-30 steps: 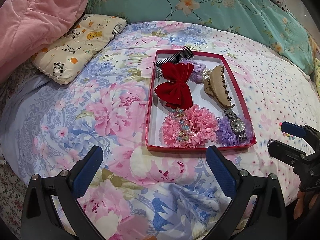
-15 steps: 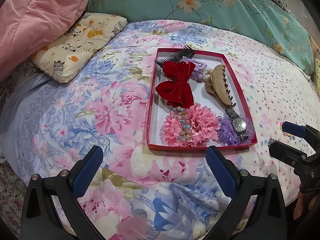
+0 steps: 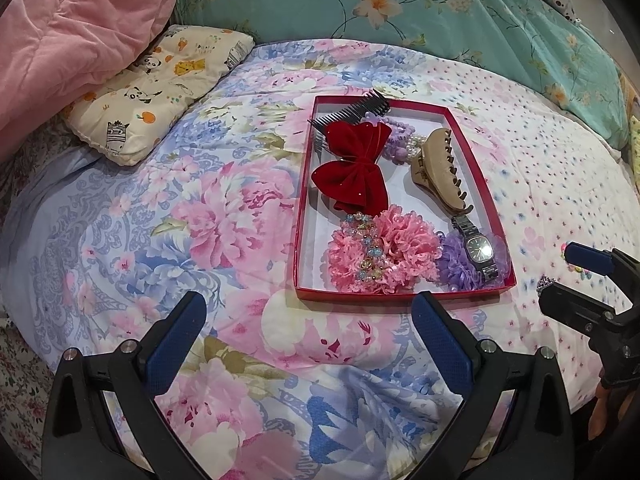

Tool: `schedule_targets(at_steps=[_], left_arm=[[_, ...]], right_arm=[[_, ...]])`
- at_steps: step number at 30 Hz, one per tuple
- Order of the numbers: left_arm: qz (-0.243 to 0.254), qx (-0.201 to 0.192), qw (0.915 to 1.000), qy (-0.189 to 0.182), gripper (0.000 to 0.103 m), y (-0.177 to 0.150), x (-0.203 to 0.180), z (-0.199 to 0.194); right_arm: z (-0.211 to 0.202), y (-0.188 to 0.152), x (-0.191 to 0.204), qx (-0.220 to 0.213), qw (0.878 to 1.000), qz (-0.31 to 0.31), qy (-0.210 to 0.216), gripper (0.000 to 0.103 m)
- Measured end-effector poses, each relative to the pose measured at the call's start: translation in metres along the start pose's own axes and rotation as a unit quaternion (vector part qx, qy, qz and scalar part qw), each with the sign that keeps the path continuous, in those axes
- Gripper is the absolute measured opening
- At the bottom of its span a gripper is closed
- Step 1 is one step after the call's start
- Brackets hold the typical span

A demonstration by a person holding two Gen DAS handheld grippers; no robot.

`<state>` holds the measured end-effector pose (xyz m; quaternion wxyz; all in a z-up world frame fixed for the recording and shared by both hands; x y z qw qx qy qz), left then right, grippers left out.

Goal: Organize jewelry

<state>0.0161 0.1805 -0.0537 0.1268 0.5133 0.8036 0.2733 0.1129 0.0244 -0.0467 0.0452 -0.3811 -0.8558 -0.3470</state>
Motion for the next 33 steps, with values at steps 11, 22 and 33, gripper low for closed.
schedule_targets(at_steps=[11, 22, 33], left_arm=[[-0.001, -0.002, 1.0, 0.0, 0.103, -0.0007, -0.0007, -0.0016], [-0.001, -0.002, 1.0, 0.0, 0.103, -0.001, -0.001, -0.0018], [-0.002, -0.003, 1.0, 0.0, 0.103, -0.001, -0.0012, -0.0025]], right_arm=[[-0.0005, 0.0004, -0.0005, 0.0, 1.0, 0.0, 0.0, 0.103], [-0.0012, 0.0009, -0.0003, -0.001, 1.0, -0.001, -0.001, 0.103], [-0.0017, 0.001, 0.0, -0.001, 1.0, -0.001, -0.001, 0.103]])
Point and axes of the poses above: each gripper's, at about its wrist camera, not at the fingertips, and z roughly the way its jaws point, x to its left, y to its top, the point moved 9 cm from there along z, roughly the way its jaws point, and after that the axes turned 2 degrees about x, right-handed, at the moved point
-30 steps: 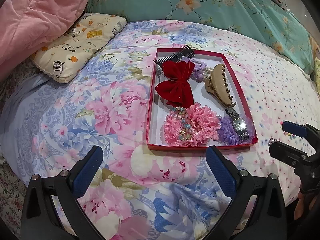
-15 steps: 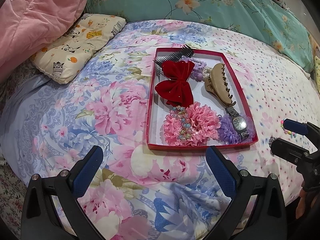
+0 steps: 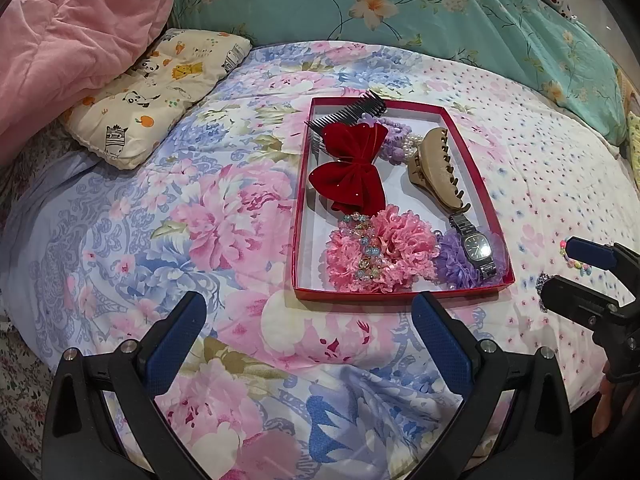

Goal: Organize jewelry

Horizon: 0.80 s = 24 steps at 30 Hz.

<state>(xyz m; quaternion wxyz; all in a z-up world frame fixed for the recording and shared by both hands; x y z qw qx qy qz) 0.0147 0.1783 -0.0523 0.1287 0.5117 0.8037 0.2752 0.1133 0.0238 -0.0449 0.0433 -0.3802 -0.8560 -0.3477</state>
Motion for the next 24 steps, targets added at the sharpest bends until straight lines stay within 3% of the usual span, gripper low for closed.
schedule_targets(at_steps=[24], left_arm=[[0.008, -0.004, 0.9999, -0.006, 0.103, 0.0033, -0.0018, 0.002]], right_arm=[[-0.0022, 0.0018, -0.0015, -0.001, 1.0, 0.007, -0.006, 0.103]])
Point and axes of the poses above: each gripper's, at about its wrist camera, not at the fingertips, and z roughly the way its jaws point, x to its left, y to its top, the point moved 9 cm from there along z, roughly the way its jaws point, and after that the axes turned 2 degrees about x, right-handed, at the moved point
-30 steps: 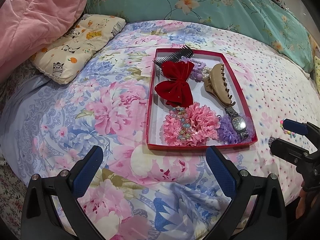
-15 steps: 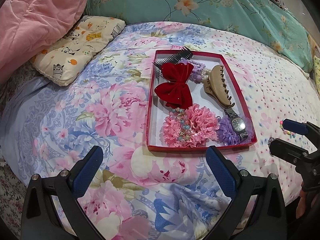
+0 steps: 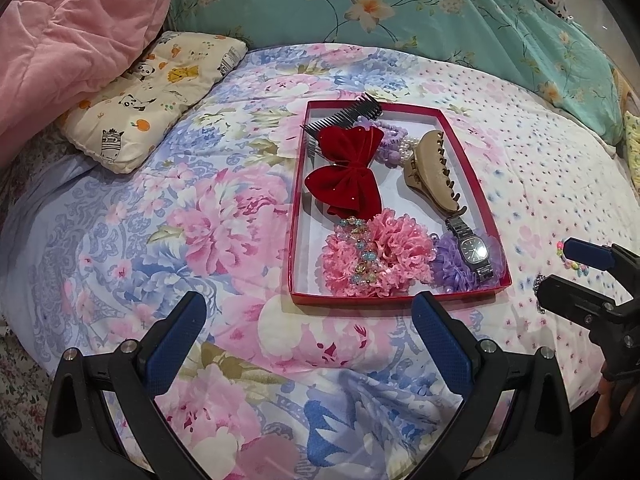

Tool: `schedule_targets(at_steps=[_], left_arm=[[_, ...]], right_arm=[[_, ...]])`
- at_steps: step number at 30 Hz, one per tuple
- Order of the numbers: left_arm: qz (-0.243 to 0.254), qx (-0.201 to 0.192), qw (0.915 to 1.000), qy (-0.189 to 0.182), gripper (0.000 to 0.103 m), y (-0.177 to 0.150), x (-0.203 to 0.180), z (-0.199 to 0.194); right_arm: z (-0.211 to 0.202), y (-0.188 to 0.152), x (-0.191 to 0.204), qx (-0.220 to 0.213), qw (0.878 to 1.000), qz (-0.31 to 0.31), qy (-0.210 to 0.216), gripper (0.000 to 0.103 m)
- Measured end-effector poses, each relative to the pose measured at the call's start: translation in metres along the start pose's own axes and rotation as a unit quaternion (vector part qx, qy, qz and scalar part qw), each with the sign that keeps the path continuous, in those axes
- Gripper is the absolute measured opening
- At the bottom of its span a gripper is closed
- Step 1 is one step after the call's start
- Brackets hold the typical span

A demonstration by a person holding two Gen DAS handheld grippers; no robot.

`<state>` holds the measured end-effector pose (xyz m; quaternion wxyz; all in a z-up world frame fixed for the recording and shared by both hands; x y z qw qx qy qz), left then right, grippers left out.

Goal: Organize jewelry

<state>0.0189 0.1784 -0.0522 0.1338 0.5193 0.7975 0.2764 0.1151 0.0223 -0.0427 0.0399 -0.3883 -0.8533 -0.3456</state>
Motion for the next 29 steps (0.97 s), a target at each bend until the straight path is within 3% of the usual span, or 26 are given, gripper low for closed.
schedule_targets(at_steps=[23, 29], left_arm=[[-0.001, 0.011, 0.9999, -0.003, 0.103, 0.001, 0.0, 0.016], [0.004, 0.019, 0.9998, 0.0, 0.103, 0.0, -0.012, 0.03]], right_arm=[[0.016, -0.006, 0.001, 0.008, 1.0, 0.013, -0.012, 0.103], [0.015, -0.015, -0.033, 0.007, 0.998, 0.053, -0.029, 0.103]])
Point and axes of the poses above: each gripper's, at about its wrist camera, not at the fingertips, and z roughly the way its jaws point, x to its left, y to its top, the point moved 9 cm from there along z, roughly the way its jaws point, and after that the axes turned 2 degrees about x, right-handed, at the moved point
